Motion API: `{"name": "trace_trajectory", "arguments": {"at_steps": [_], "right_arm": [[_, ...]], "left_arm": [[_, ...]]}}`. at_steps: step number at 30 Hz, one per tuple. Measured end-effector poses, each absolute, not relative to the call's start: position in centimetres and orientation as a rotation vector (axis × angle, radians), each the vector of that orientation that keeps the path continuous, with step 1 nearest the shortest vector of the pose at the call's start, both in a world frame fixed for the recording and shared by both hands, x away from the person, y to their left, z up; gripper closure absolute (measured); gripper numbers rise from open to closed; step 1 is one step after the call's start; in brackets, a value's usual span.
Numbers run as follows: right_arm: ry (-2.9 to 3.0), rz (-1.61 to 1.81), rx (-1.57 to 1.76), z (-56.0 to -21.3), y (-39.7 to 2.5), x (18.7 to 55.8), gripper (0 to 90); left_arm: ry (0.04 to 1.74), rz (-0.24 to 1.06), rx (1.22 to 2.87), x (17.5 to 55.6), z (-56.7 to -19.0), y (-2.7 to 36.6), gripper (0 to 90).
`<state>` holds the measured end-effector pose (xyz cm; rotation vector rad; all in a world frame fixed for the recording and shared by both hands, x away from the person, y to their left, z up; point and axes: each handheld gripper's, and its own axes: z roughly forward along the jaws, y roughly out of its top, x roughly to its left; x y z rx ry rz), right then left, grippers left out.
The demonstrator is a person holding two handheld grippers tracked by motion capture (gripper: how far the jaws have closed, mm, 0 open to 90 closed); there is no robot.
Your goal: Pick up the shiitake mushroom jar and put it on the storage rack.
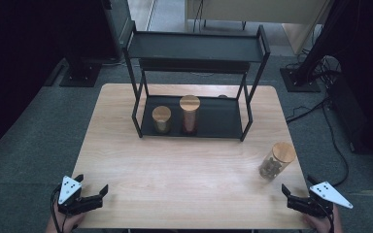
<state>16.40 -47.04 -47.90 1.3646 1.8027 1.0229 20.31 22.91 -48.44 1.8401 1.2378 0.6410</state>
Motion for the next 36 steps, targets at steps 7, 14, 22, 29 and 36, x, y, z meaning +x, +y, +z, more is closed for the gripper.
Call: {"name": "trace_trajectory", "arguments": {"at_steps": [7, 14, 22, 29, 36], "right_arm": [[1.821, 1.029, 1.363, -47.9, -46.2, 17.1, 0.0], [1.814, 1.043, 1.377, -47.9, -44.9, 18.1, 0.6], [1.828, 1.013, 1.384, -48.0, -43.5, 19.3, 0.7], [1.818, 1.011, 1.397, -48.0, -42.7, 20.4, 1.5], [1.802, 1.005, 1.404, -48.1, -42.2, 21.2, 6.4]], "left_arm": [[1.239, 0.641, 1.84, 20.3, -48.4, 22.9, 0.6], [1.239, 0.639, 1.842, 20.3, -48.4, 22.9, 0.7], [1.239, 0.637, 1.842, 20.3, -48.4, 22.9, 0.7], [1.238, 0.636, 1.842, 20.3, -48.4, 22.9, 0.6], [1.239, 0.634, 1.842, 20.4, -48.4, 22.9, 0.6]]}}
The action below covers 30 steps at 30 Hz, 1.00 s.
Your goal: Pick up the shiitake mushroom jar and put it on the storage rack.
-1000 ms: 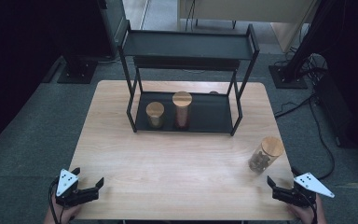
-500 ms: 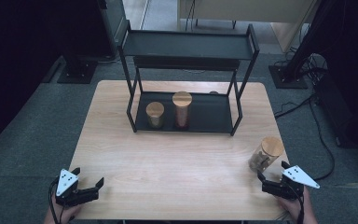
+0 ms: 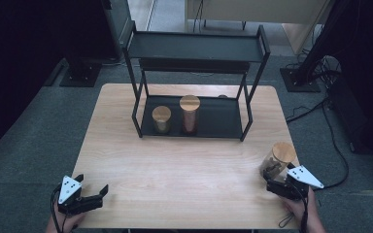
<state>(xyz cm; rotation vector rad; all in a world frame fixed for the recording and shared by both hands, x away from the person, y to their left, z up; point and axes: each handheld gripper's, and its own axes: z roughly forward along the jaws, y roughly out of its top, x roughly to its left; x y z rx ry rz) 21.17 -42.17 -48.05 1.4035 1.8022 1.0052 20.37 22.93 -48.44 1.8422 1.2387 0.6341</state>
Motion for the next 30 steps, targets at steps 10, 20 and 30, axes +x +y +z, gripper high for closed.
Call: {"name": "trace_trajectory", "arguments": {"at_steps": [10, 20, 30], "right_arm": [[1.793, 0.984, 1.412, -48.2, -41.6, 22.1, 13.6], [1.799, 0.978, 1.407, -48.2, -41.0, 22.6, 23.6], [1.779, 0.963, 1.407, -48.0, -40.4, 22.5, 25.0]], "left_arm": [[1.241, 0.631, 1.841, 20.4, -48.4, 23.0, 0.7], [1.245, 0.632, 1.84, 20.4, -48.4, 23.0, 0.7], [1.25, 0.624, 1.829, 20.4, -48.4, 23.1, 0.7]]}}
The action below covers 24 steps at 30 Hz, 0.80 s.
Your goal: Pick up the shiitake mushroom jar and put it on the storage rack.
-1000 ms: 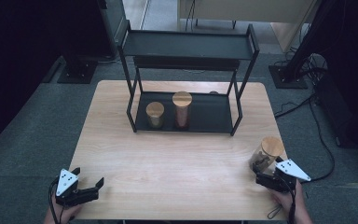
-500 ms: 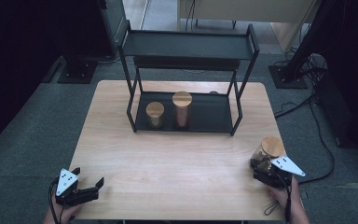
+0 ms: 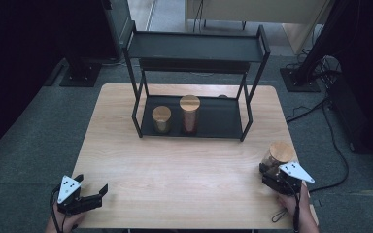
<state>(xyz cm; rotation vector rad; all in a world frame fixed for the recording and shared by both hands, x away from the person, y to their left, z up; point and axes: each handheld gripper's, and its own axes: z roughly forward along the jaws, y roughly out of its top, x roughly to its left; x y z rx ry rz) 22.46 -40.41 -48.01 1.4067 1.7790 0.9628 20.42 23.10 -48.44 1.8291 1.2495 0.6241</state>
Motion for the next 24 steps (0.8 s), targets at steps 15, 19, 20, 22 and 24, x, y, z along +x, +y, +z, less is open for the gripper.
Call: {"name": "trace_trajectory", "arguments": {"at_steps": [15, 19, 20, 22, 24], "right_arm": [[1.785, 0.951, 1.397, -47.9, -38.6, 22.5, 25.3], [1.788, 0.958, 1.395, -47.8, -37.9, 22.8, 25.3], [1.789, 0.962, 1.395, -47.8, -37.6, 22.8, 25.3], [1.794, 0.958, 1.391, -47.8, -37.3, 23.0, 25.3], [1.795, 0.959, 1.387, -47.8, -36.9, 23.1, 25.3]], "left_arm": [[1.248, 0.62, 1.826, 20.4, -48.4, 23.2, 0.7], [1.247, 0.619, 1.826, 20.4, -48.4, 23.2, 0.7], [1.247, 0.618, 1.825, 20.4, -48.4, 23.2, 0.7], [1.246, 0.617, 1.825, 20.4, -48.4, 23.2, 0.7], [1.245, 0.616, 1.824, 20.4, -48.4, 23.2, 0.6]]}}
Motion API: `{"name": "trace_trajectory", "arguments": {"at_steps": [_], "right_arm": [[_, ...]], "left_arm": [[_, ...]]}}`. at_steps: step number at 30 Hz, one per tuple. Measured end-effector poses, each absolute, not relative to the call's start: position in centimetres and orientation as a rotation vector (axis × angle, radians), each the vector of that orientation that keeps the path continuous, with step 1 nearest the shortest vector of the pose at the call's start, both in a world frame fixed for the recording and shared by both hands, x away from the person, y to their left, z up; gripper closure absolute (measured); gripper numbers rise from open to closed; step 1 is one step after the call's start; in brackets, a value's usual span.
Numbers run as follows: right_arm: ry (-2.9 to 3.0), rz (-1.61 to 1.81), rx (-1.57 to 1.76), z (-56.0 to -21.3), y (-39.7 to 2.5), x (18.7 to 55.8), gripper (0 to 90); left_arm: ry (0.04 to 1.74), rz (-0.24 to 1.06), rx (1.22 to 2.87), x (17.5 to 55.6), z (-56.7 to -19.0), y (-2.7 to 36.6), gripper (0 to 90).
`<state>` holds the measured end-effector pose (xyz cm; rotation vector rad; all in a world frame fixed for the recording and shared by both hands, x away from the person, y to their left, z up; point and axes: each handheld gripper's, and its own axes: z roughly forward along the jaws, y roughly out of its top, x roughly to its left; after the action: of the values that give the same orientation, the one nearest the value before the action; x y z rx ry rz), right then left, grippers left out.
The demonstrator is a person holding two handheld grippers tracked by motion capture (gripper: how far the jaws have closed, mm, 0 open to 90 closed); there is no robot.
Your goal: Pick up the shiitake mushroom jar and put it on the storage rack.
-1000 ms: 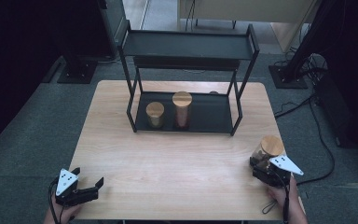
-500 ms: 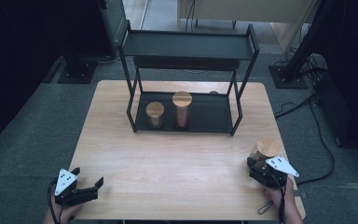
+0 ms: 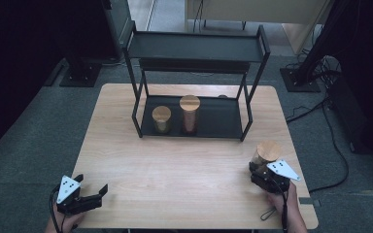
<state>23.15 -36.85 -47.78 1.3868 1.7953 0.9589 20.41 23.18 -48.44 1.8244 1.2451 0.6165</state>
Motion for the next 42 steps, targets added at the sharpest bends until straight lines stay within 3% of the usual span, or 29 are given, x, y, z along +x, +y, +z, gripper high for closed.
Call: {"name": "trace_trajectory", "arguments": {"at_steps": [42], "right_arm": [[1.837, 0.985, 1.328, -48.0, -29.5, 26.1, 25.4]], "left_arm": [[1.239, 0.613, 1.827, 20.4, -48.4, 23.2, 0.7]]}}
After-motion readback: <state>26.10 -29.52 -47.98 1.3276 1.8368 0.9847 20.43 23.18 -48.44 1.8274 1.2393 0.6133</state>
